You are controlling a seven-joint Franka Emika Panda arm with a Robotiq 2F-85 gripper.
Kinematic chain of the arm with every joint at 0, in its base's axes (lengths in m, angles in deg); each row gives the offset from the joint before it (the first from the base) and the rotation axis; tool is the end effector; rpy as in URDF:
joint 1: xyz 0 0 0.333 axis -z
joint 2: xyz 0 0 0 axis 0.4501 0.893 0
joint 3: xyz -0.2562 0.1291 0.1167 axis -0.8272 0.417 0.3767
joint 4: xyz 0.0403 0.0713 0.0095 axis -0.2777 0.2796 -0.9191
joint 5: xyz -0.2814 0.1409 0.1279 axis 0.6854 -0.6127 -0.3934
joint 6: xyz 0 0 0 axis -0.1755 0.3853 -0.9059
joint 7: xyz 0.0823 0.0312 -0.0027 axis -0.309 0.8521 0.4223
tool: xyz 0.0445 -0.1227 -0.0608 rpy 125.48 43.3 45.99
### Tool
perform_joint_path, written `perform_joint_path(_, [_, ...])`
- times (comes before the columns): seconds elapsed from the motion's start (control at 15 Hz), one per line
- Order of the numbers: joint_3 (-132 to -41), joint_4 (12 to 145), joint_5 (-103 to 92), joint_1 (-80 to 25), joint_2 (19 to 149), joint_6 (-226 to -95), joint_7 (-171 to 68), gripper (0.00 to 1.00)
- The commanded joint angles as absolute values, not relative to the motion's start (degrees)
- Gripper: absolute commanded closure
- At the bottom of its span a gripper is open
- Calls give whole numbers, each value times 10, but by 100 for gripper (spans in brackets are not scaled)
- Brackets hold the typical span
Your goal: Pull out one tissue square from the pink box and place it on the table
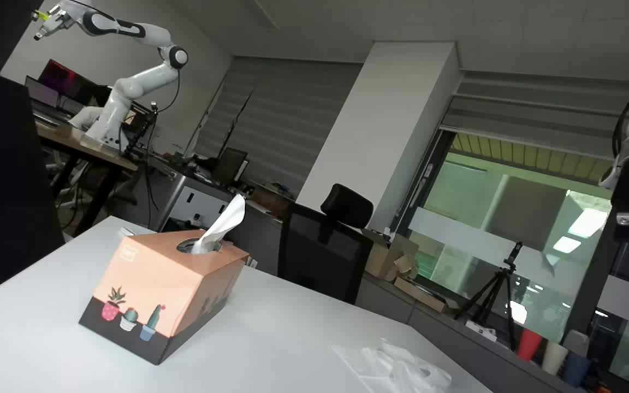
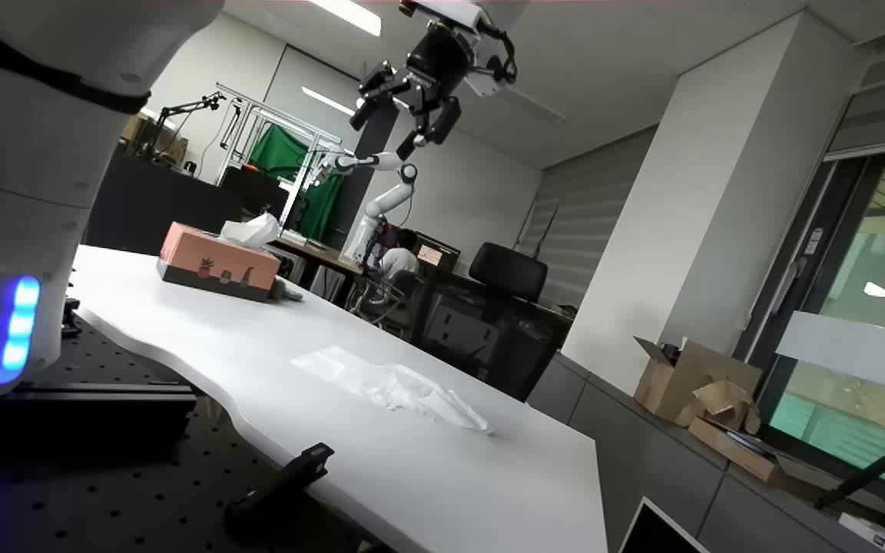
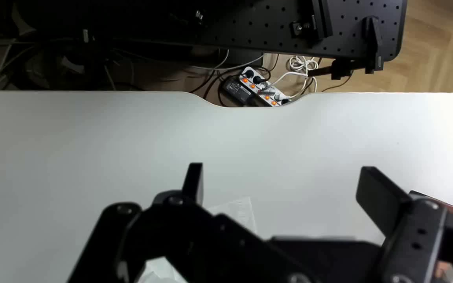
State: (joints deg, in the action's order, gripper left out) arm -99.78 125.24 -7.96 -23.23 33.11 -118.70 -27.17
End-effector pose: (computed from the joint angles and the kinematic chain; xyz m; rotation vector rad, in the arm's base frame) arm 0.2705 -0.1104 0.4658 -2.9107 -0.0929 0.2319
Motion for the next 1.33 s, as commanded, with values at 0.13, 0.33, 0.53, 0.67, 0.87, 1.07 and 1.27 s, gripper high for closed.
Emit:
perform_joint_path(0.13, [-989,1251,-84,-221,333,-1189,-266,0])
perform_joint_path(0.33, [-989,1251,-84,-221,333,-1189,-266,0])
perform_joint_path(0.53, [-989,1251,-84,-221,333,-1189,-266,0])
perform_joint_path(0.67, [-989,1251,-84,-221,333,-1189,-266,0])
perform_joint_path(0.87, [-989,1251,-84,-221,333,-1189,-266,0])
perform_joint_path(1.07, [-984,1247,-89,-224,347,-1207,-271,0])
perform_joint_path(1.27, [-966,1246,-106,-234,372,-1286,-284,0])
